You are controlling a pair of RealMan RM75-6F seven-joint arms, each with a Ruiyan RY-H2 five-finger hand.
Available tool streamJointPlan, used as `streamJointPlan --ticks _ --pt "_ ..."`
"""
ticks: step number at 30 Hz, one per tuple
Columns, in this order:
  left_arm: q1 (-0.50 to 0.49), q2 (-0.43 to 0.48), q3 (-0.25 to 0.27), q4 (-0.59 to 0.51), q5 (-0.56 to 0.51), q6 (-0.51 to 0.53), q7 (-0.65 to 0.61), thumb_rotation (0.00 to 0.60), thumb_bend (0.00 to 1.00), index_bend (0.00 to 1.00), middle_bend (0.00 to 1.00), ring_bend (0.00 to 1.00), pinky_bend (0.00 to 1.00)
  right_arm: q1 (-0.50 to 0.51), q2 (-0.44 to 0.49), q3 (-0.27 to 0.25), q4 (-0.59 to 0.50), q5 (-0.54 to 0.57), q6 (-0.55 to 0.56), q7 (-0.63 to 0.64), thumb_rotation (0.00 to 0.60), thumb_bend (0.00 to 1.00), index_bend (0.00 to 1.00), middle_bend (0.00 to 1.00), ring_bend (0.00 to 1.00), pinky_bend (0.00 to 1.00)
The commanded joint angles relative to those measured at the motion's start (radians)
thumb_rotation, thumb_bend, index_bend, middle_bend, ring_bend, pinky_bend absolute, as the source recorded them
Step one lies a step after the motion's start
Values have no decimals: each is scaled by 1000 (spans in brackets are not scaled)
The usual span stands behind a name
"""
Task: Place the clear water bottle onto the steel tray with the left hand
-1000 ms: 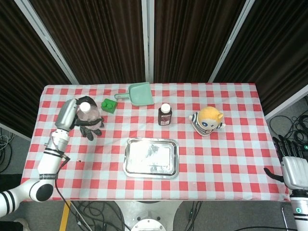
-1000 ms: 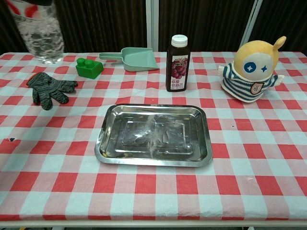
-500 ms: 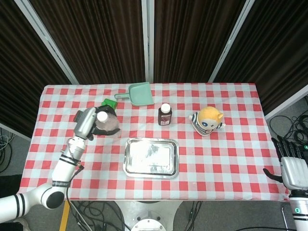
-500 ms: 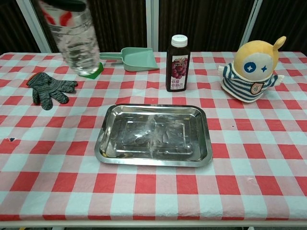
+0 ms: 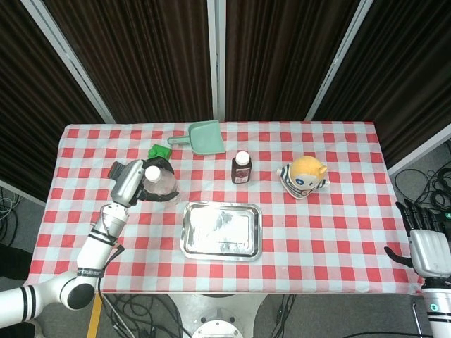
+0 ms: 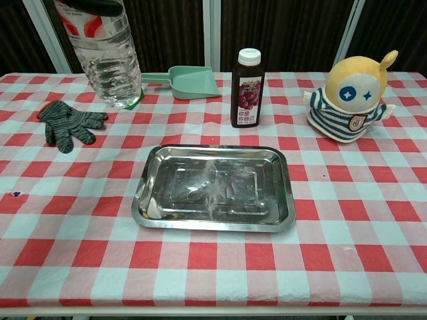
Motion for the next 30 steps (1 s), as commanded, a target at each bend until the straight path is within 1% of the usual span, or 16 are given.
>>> streamJointPlan --ticks 1,4,7,11,14,22,26,30 --pt "-1 -30 21 -13 17 13 11 600 304 638 716 584 616 1 -1 -1 0 -1 -1 -3 600 101 7 6 0 0" --pt "-11 -83 39 -9 44 24 17 600 304 638 715 584 617 -1 0 2 -2 1 5 -3 600 101 7 6 0 0" --pt "-15 -155 63 1 48 40 23 600 305 638 715 584 616 -1 1 5 -2 7 3 0 600 101 7 6 0 0" --pt "-20 -241 105 40 70 49 45 600 305 638 715 584 616 1 1 4 -1 9 -3 -3 600 101 7 6 0 0" --pt "-20 -287 118 75 72 49 42 600 304 638 715 584 616 2 -1 3 0 10 -5 -4 600 101 7 6 0 0" --pt "-10 -375 142 169 139 89 28 600 304 636 715 584 615 5 -3 6 4 22 -15 -9 600 101 7 7 0 0" --pt "-9 -419 171 245 206 111 20 600 304 636 715 584 615 7 -6 9 7 27 -17 -9 600 101 7 7 0 0" --pt "-9 -449 194 315 241 107 -1 600 304 636 714 584 614 8 -6 11 9 33 -22 -8 600 101 7 7 0 0"
